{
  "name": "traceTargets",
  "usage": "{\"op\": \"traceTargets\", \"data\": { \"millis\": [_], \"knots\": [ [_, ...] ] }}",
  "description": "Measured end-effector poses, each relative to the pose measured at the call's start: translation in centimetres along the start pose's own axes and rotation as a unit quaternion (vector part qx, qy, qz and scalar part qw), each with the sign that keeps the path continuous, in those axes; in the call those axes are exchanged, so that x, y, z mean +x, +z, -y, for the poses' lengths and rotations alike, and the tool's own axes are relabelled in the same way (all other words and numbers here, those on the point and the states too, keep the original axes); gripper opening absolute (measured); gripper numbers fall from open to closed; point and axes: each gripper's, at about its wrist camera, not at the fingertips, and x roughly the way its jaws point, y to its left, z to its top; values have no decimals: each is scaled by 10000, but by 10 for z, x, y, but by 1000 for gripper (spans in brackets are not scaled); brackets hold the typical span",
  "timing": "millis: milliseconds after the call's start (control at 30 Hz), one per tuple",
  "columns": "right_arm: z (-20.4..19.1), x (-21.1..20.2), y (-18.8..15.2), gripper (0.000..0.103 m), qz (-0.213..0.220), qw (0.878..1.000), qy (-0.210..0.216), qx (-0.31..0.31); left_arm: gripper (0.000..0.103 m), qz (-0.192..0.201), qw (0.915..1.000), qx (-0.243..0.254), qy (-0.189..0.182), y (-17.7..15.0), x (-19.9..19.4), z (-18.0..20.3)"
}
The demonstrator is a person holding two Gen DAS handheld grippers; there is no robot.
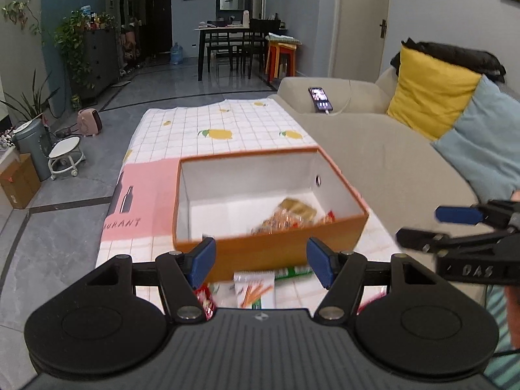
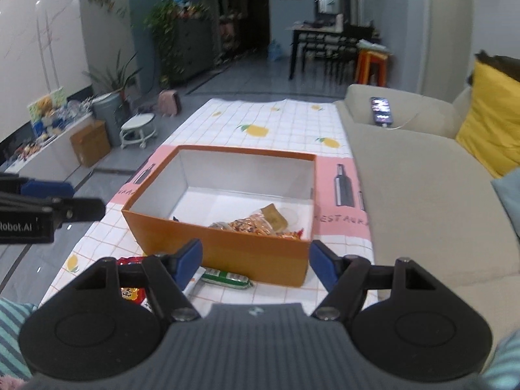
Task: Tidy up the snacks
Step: 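Withdraw both tools from the box back toward the remaining snacks, then lower the right gripper around the red-labelled meat strip pack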
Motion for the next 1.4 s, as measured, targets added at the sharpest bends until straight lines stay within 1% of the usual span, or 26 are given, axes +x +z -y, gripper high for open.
{"op": "traceTargets", "data": {
  "millis": [100,167,233,367,500,600,667,800,900,1033,1200,1300,1400],
  "knots": [
    [-3,-14,-20,70,65,9998,-173,1,75,-187,9998,69,98,-21,-5,4],
    [-4,-20,-35,70,13,9996,-263,45,75,-348,9993,25,91,-35,-7,5],
    [-4,-24,-49,70,-117,9994,-285,171,75,-497,9987,-1,84,-49,-8,7],
    [-7,-28,-72,70,-417,9985,-289,193,75,-826,9963,216,96,-70,-6,19],
    [-12,-27,-93,70,-719,9969,-289,142,75,-1095,9933,372,-41,-84,-3,33],
    [-9,-25,-101,70,-898,9953,-305,212,75,-1253,9907,515,-93,-88,2,40],
    [-4,-22,-102,70,-979,9943,-289,307,75,-1401,9887,504,-170,-89,7,42],
    [-1,-9,-103,70,-1185,9919,-320,316,75,-1560,9862,409,-370,-87,18,42],
    [0,3,-105,69,-1293,9910,-268,210,75,-1607,9850,356,-521,-83,30,40],
    [5,20,-106,69,-1437,9889,-357,103,75,-1586,9844,357,-666,-79,49,38],
    [18,43,-112,70,-1698,9841,-485,208,75,-1618,9833,346,-754,-80,76,40],
    [25,55,-119,70,-1853,9808,-545,253,75,-1735,9811,274,-815,-84,92,44],
    [33,64,-125,70,-1911,9795,-520,359,75,-1917,9788,200,-692,-87,105,48]
  ]
}}
